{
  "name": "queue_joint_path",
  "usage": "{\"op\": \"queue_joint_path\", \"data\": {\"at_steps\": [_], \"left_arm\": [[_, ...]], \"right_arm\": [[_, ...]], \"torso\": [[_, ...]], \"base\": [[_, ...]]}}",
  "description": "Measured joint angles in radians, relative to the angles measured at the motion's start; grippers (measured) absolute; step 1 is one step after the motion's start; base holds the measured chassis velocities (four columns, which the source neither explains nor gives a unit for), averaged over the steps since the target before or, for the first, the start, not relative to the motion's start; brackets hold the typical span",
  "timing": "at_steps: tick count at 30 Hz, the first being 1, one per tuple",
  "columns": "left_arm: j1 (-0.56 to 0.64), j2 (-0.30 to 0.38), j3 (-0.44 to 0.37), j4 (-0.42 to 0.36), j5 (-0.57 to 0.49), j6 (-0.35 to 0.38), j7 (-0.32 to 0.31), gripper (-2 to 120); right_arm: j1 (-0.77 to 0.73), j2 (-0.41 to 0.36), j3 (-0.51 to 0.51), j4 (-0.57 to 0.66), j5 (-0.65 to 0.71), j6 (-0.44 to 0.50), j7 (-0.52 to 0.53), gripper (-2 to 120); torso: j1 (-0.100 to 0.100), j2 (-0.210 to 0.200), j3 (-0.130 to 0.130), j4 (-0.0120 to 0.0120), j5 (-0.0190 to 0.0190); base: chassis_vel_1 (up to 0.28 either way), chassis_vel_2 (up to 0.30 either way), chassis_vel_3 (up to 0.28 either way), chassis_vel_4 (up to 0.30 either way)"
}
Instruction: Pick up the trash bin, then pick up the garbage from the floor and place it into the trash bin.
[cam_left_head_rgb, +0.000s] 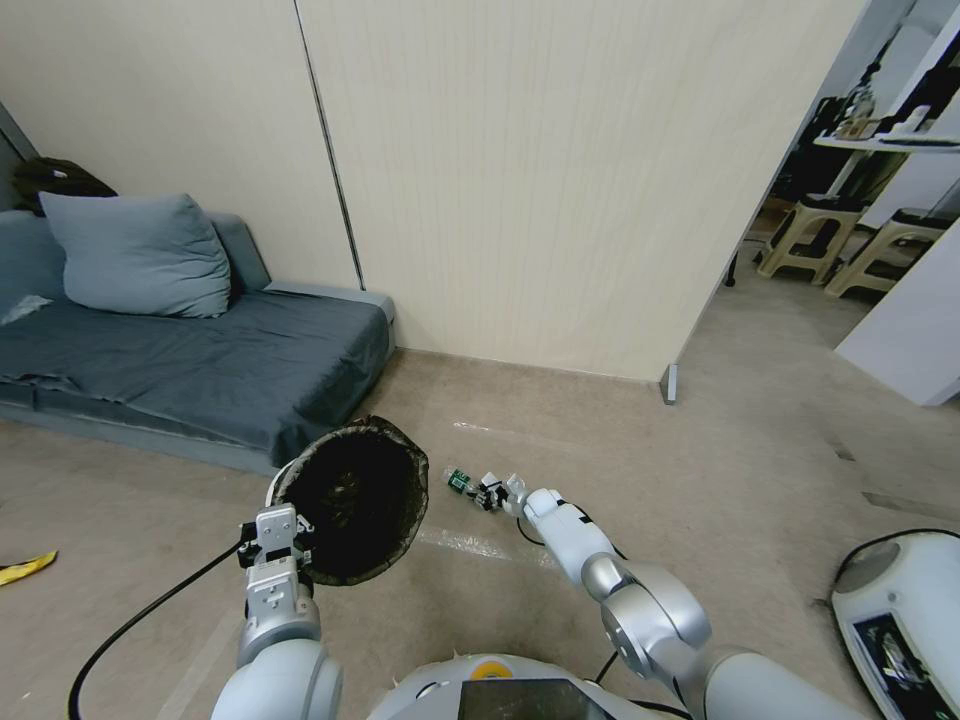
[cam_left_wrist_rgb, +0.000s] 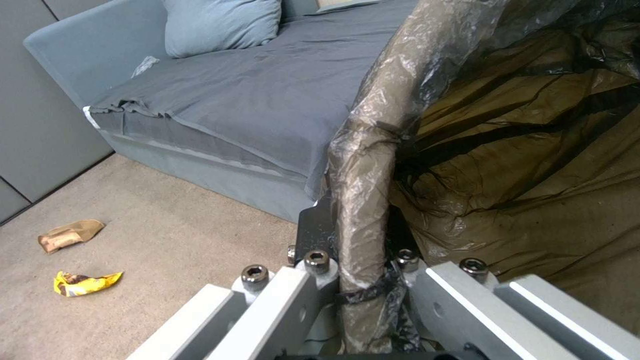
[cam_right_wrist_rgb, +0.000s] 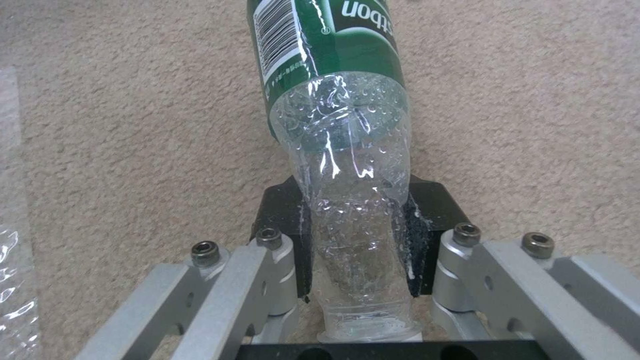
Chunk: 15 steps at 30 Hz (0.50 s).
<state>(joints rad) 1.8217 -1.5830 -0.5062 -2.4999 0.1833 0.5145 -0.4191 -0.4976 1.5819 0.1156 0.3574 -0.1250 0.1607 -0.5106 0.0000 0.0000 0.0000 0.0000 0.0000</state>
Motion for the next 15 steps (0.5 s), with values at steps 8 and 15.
{"op": "queue_joint_path", "data": {"at_steps": [8, 15], "left_arm": [[-0.001, 0.017, 0.001, 0.000, -0.047, 0.001, 0.000, 0], [-0.005, 0.027, -0.005, 0.000, -0.082, 0.009, -0.001, 0]], "right_arm": [[-0.028, -0.007, 0.024, 0.092, 0.045, 0.102, 0.030, 24], [-0.089, -0.041, 0.001, 0.326, 0.137, 0.136, 0.076, 24]], "torso": [[0.000, 0.000, 0.000, 0.0000, 0.0000], [0.000, 0.000, 0.000, 0.0000, 0.0000]], "base": [[0.000, 0.000, 0.000, 0.000], [0.000, 0.000, 0.000, 0.000]]}}
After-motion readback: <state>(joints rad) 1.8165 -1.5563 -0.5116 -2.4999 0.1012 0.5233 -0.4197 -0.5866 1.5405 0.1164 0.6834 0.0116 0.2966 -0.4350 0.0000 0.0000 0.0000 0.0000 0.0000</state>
